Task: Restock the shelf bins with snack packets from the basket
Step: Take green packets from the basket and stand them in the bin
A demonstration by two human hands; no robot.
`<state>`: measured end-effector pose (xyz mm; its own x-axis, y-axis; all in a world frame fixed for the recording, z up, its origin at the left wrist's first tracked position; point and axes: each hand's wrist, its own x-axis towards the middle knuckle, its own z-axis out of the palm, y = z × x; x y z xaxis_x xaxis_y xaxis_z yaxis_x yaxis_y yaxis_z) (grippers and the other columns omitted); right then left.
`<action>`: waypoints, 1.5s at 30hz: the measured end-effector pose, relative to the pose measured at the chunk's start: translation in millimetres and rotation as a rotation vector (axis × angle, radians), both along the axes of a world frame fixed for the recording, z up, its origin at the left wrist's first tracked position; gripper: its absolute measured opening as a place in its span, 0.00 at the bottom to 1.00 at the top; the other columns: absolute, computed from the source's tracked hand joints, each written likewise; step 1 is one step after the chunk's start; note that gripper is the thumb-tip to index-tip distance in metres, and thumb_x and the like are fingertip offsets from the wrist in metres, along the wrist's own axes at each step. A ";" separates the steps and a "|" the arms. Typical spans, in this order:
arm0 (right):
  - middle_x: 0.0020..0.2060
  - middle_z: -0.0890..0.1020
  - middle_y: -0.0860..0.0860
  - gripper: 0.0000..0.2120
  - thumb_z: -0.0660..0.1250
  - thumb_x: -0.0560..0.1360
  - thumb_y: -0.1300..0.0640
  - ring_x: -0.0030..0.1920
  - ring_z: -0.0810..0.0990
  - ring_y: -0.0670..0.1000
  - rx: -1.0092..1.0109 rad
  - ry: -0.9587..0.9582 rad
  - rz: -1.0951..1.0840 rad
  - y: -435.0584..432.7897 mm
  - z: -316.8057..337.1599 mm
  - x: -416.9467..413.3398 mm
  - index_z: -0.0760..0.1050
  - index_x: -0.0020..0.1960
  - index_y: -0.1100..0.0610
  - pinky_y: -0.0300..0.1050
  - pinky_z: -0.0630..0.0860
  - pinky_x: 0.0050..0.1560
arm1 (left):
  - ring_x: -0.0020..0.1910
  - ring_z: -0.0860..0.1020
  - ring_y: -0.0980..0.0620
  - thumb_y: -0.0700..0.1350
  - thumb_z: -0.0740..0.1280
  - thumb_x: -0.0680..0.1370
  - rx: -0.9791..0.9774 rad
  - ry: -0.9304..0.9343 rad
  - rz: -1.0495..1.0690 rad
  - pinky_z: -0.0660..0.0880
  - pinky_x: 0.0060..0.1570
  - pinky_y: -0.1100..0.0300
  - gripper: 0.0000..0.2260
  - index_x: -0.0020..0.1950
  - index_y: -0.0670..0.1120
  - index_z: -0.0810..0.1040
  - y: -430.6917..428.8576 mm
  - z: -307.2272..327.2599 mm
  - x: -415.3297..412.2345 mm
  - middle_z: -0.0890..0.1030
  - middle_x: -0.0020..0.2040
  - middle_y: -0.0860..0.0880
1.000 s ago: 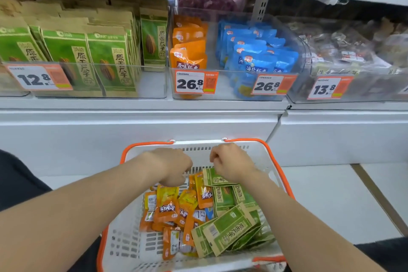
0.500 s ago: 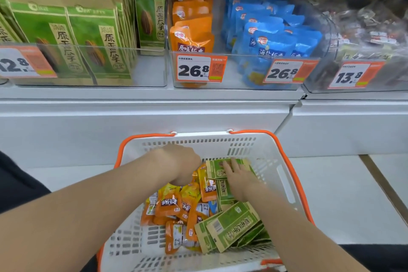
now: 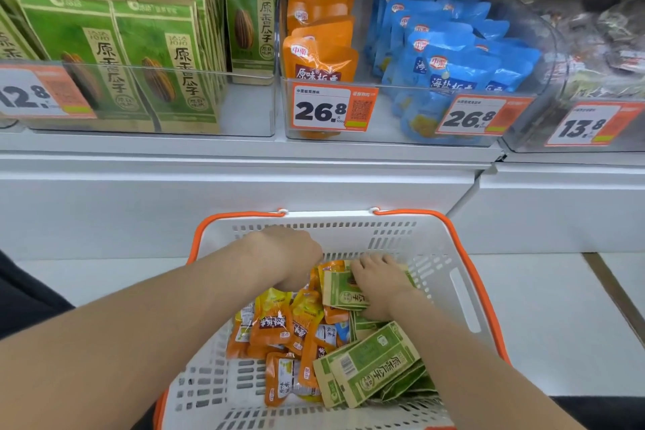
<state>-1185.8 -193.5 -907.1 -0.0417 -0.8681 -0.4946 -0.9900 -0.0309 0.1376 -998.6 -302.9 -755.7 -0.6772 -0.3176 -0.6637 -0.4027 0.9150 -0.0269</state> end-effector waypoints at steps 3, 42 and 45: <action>0.58 0.77 0.52 0.42 0.73 0.67 0.30 0.55 0.79 0.56 -0.118 -0.144 0.034 -8.7 27.9 21.1 0.60 0.71 0.50 0.56 0.72 0.63 | 0.52 0.81 0.46 0.49 0.64 0.83 0.038 0.031 0.064 0.80 0.50 0.50 0.17 0.71 0.47 0.72 -4.9 4.8 2.2 0.80 0.56 0.48; 0.53 0.81 0.47 0.16 0.70 0.80 0.53 0.50 0.81 0.54 -1.419 -0.423 0.051 -134.4 353.8 105.1 0.72 0.67 0.48 0.53 0.78 0.42 | 0.83 0.44 0.38 0.50 0.69 0.75 -0.631 1.126 0.793 0.54 0.74 0.30 0.42 0.83 0.43 0.51 -71.1 162.5 73.8 0.43 0.85 0.43; 0.52 0.82 0.49 0.16 0.70 0.80 0.52 0.50 0.81 0.57 -1.236 -0.220 0.058 -163.0 360.6 106.5 0.71 0.66 0.48 0.50 0.73 0.40 | 0.83 0.39 0.37 0.54 0.68 0.77 -0.586 0.988 0.803 0.50 0.75 0.29 0.48 0.84 0.45 0.39 -76.6 156.7 75.0 0.35 0.84 0.44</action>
